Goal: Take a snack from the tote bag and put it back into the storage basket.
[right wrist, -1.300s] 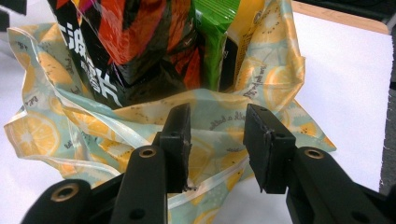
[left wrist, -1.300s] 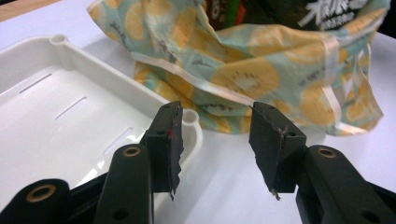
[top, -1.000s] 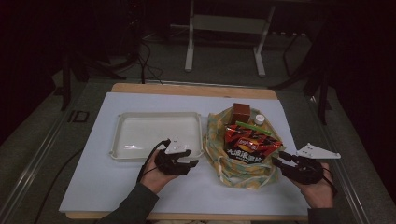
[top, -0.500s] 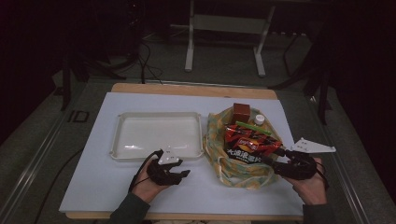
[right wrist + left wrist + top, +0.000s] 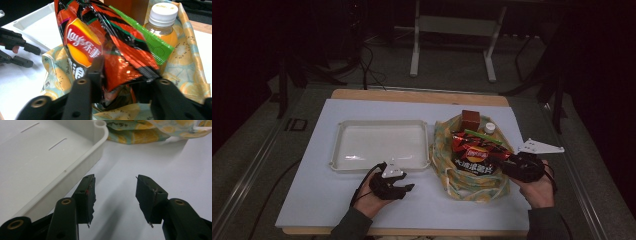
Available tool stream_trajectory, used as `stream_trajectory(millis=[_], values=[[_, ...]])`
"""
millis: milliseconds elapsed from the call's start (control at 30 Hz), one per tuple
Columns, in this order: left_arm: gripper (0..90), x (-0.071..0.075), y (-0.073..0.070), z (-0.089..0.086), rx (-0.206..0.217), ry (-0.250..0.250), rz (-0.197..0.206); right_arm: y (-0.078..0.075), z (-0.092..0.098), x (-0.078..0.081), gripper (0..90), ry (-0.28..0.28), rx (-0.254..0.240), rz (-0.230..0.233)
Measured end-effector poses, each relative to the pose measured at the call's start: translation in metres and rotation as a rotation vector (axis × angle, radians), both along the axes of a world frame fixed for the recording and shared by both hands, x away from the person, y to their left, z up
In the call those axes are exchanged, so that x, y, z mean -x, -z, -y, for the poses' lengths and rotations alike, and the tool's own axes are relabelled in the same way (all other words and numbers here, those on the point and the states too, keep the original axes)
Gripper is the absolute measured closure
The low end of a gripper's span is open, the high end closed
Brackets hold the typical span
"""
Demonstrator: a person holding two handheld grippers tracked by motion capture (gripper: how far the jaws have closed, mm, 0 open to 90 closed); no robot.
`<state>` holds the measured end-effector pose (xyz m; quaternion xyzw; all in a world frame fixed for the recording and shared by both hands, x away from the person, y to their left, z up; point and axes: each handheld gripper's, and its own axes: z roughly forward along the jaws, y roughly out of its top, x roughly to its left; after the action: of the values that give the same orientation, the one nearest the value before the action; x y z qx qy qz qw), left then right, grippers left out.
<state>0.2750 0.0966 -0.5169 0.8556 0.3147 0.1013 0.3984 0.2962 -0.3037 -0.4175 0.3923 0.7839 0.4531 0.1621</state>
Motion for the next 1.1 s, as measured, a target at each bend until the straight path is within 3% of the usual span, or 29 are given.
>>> stream_trajectory(millis=[200, 367, 600, 700, 1100], values=[[49.5, 0.001, 0.004, 0.004, -0.012, 0.015, -0.010, 0.001, 0.003, 0.001, 82.9, -0.019, -0.023, 0.003], [49.8, 0.000, 0.009, 0.008, -0.045, 0.008, 0.007, 0.000, 0.005, 0.000, 86.5, -0.026, -0.036, 0.000], [49.7, -0.001, 0.013, 0.010, -0.038, 0.020, 0.022, -0.004, 0.004, 0.001, 88.9, -0.035, -0.068, 0.005], [49.7, -0.001, 0.014, 0.011, -0.055, 0.021, 0.029, -0.008, 0.003, 0.002, 89.3, -0.044, -0.085, 0.008], [49.6, -0.004, 0.018, 0.012, -0.072, 0.018, 0.020, -0.023, -0.002, 0.003, 89.6, -0.059, -0.126, 0.033]])
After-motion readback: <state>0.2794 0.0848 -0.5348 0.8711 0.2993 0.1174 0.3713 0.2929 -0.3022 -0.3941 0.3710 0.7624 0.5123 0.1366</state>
